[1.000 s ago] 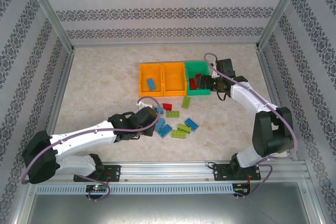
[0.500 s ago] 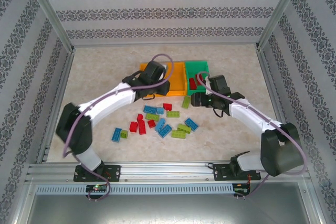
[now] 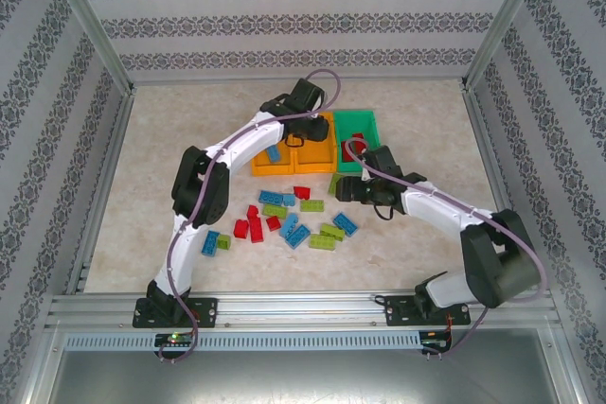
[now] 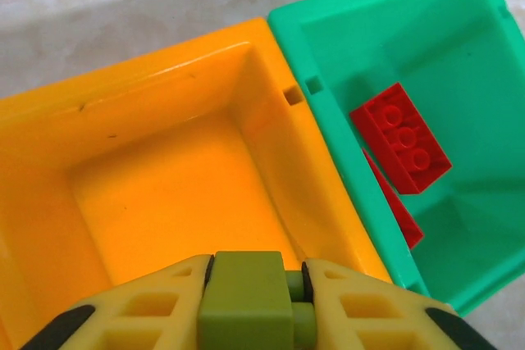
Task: Sort the legos into containers by color
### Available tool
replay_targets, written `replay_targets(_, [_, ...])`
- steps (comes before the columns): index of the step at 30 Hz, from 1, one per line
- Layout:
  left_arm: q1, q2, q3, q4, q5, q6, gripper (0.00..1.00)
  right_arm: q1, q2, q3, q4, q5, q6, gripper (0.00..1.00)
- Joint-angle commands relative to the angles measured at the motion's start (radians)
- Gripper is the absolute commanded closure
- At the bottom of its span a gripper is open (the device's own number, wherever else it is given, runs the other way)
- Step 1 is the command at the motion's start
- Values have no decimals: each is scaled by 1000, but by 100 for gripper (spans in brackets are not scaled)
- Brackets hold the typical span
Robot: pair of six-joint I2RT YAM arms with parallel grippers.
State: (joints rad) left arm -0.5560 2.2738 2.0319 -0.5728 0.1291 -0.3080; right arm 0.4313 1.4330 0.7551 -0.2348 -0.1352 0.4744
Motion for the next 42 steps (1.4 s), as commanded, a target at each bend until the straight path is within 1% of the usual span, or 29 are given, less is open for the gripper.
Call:
replay_targets(1, [5,23,45,-74,-60,14,61,40,53,54,31,36,68,22])
replay_targets(4, [3,20,33,-85,-75,4,51,74,111,108,-6,84,71,22])
replay_targets(7, [-1,-23,-11,-68,-83,3,43,78,158,138,-2,95,85,21])
replay_targets(9, [-3,-78,-68,-34,-93,-6,37,83,185,153,-3,105,95,21])
replay_targets(14, [-3,-266,-276,102,-116,-54,24,93,260,209,-26,128,102,22])
replay_targets(18, [2,-395,-418,156,-164,-69,16,104,314,247,-35,126,101,22])
replay_targets(21, [7,-450,-479,160,-164,-76,12,113,346,278,-67,148,98,22])
replay_targets(23, [8,-480,-518,164,-166,-82,11,113,365,289,-86,163,95,25])
replay_targets(26, [12,-523,-575,175,-170,-90,10,113,383,296,-117,194,84,32])
replay_targets(31, [21,-599,-670,189,-183,-99,9,108,413,314,-164,251,44,56])
replay_targets(35, [27,-667,-745,191,-208,-104,9,101,418,311,-178,260,25,71])
replay_targets(37, [33,-709,-792,200,-219,-110,8,102,407,302,-178,257,17,75])
replay_targets(42, [45,-792,-886,199,-254,-113,6,108,327,262,-177,235,-1,78])
